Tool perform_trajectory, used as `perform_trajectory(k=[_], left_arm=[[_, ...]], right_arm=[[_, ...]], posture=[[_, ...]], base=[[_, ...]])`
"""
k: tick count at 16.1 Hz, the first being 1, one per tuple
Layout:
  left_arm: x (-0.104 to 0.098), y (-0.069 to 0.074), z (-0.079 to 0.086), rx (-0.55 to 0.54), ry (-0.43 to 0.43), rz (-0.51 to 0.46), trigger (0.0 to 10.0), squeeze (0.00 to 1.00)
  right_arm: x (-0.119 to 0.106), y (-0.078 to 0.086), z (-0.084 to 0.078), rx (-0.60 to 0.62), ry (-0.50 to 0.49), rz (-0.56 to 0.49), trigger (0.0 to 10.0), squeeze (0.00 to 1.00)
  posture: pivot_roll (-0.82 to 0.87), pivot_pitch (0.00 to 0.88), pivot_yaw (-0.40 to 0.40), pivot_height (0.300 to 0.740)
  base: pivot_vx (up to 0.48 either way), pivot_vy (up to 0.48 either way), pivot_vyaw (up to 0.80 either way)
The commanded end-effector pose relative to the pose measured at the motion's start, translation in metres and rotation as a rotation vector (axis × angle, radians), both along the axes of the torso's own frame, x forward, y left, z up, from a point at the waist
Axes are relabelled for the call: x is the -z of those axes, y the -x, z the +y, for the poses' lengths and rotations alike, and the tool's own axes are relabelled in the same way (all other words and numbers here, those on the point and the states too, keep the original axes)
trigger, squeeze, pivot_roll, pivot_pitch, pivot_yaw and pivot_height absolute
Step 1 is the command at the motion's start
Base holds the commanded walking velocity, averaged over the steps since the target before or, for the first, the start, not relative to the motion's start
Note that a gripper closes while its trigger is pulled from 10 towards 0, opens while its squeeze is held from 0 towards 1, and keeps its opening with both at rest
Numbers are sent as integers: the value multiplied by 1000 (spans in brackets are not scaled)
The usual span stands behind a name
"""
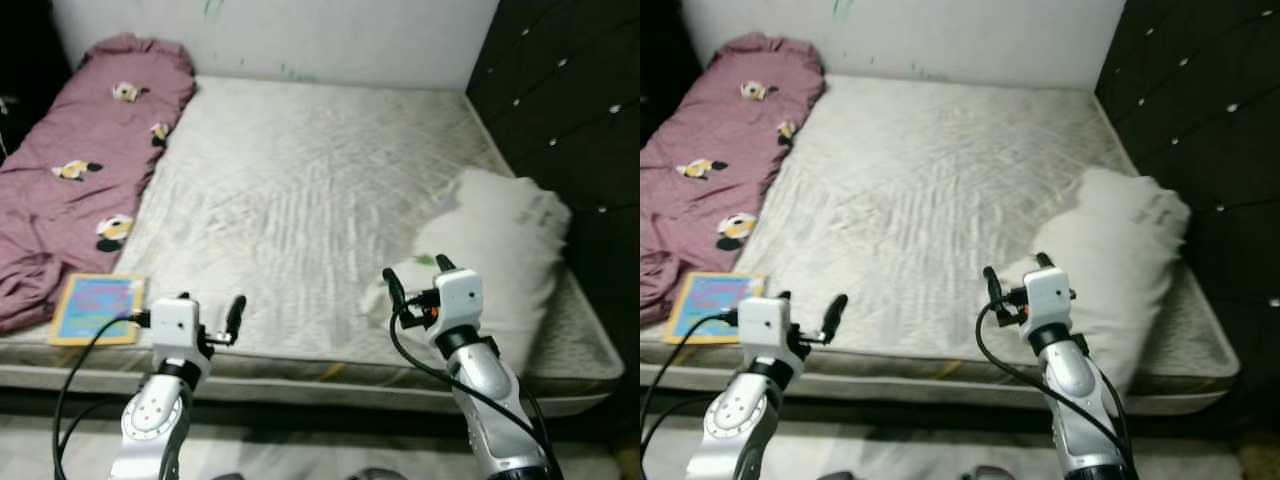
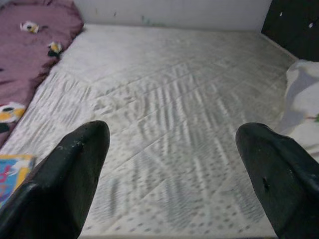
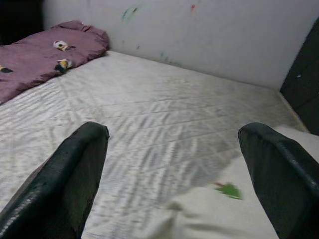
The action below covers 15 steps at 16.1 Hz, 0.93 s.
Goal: Clean up the room
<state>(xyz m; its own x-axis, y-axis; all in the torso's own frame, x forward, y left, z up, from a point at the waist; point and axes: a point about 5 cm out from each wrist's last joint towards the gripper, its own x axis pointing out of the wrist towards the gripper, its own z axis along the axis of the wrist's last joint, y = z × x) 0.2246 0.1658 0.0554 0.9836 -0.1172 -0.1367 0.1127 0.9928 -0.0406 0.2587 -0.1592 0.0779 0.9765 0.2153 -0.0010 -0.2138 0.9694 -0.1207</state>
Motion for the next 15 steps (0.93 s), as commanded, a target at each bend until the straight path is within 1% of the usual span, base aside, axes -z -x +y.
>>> perform_trajectory(k=[1,6,10,11,12,15], left_arm=[[-1,-1,-7,15,8,-3,10000,0],[0,-2,-8,15,11,-4,10000,0],[0,-3,-9,17,18,-7,10000,0],[0,-3,-9,9,27,-9,10000,0],[-1,-4,-9,0,54,-17,10000,0],[-3,-4,-10,26,45,-33,10000,0]], right_arm=[[-1,-1,-7,15,19,-5,10000,0],[-2,-2,-7,17,24,-8,10000,0],[-3,-3,-11,25,31,-12,10000,0],[-3,-3,-11,25,32,-12,10000,0],[-3,-3,-11,25,32,-12,10000,0],[-4,-4,-10,27,27,-15,10000,0]], posture=[[-15,0,-19,740],[-20,0,-21,740],[-26,0,-23,740],[-26,0,-24,740],[-26,0,-24,740],[-23,0,-26,740]], base=[[0,-356,0],[0,-355,0],[0,-330,0],[0,0,0],[0,0,0],[0,0,0]])
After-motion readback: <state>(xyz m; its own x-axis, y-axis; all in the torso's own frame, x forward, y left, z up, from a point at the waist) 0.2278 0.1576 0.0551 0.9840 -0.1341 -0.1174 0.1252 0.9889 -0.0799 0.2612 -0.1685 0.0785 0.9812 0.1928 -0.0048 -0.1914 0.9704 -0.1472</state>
